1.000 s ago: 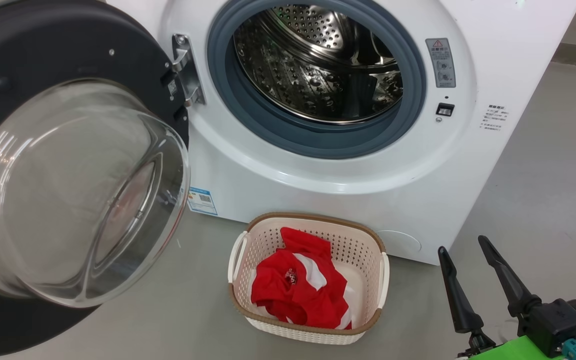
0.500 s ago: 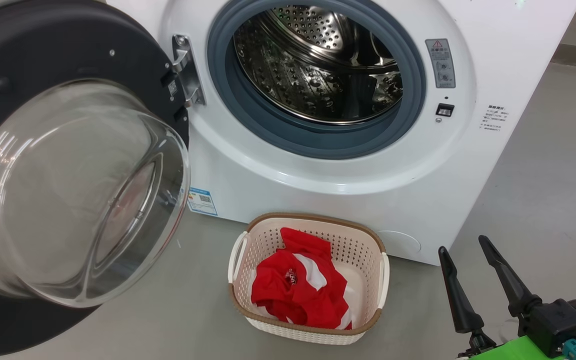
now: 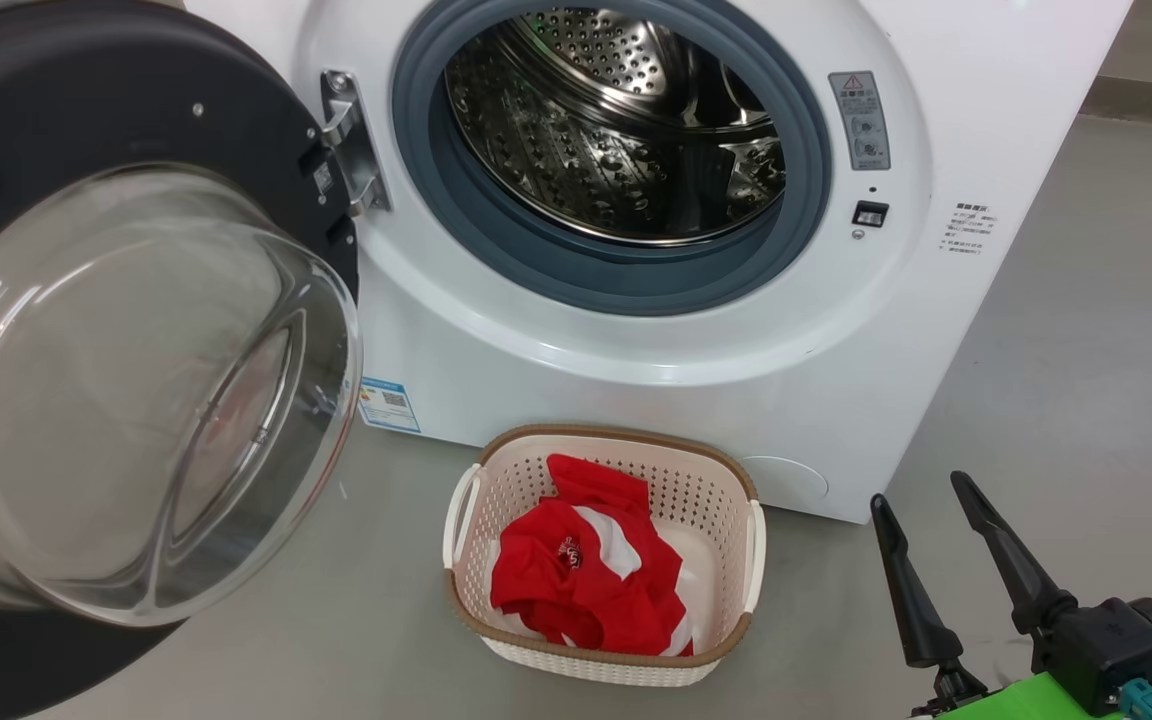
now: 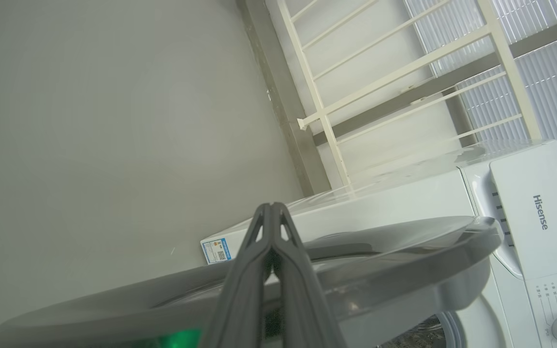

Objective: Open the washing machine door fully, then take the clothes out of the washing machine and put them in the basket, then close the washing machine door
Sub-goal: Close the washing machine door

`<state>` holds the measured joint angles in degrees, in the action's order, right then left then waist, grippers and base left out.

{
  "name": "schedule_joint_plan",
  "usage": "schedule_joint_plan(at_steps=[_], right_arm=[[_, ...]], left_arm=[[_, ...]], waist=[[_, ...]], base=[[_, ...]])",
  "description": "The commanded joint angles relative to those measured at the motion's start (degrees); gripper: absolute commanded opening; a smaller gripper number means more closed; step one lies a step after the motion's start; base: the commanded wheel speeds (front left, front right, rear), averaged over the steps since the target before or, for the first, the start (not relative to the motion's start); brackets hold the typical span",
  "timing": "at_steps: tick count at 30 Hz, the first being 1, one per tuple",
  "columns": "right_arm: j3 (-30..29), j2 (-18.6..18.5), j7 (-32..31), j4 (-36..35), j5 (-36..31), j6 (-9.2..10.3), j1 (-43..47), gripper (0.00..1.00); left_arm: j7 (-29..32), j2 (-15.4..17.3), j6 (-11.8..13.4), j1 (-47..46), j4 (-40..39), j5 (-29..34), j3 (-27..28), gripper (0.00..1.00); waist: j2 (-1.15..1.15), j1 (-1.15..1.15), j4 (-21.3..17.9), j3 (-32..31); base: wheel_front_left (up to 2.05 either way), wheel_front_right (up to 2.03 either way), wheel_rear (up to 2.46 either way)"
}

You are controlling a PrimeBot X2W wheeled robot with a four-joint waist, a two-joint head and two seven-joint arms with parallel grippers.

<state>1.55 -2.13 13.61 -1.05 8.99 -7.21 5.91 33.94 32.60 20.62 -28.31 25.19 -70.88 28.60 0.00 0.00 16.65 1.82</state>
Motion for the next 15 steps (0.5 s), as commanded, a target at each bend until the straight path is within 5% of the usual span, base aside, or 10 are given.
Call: schedule_joint_plan(at_steps=[1,15], right_arm=[[1.22,-0.75,0.11,-1.76,-0.63,-0.28,-0.32,1.00],[0.79,-0.75,0.53,-2.11,-0.30,-0.28,-0.27,1.00]], left_arm=[[1.20,4.07,-0.88,-1.08,-1.08,-0.81,1.18,0.00],[6.91,1.58,-1.67,3.26,-6.25,-2.96,-0.48,0.00]], waist=[[0.00,0.00,-0.07,-0.08],[0.00,0.00,1.78,0.32]], base=[[0.00,0.00,0.00],[0.00,0.00,0.00]])
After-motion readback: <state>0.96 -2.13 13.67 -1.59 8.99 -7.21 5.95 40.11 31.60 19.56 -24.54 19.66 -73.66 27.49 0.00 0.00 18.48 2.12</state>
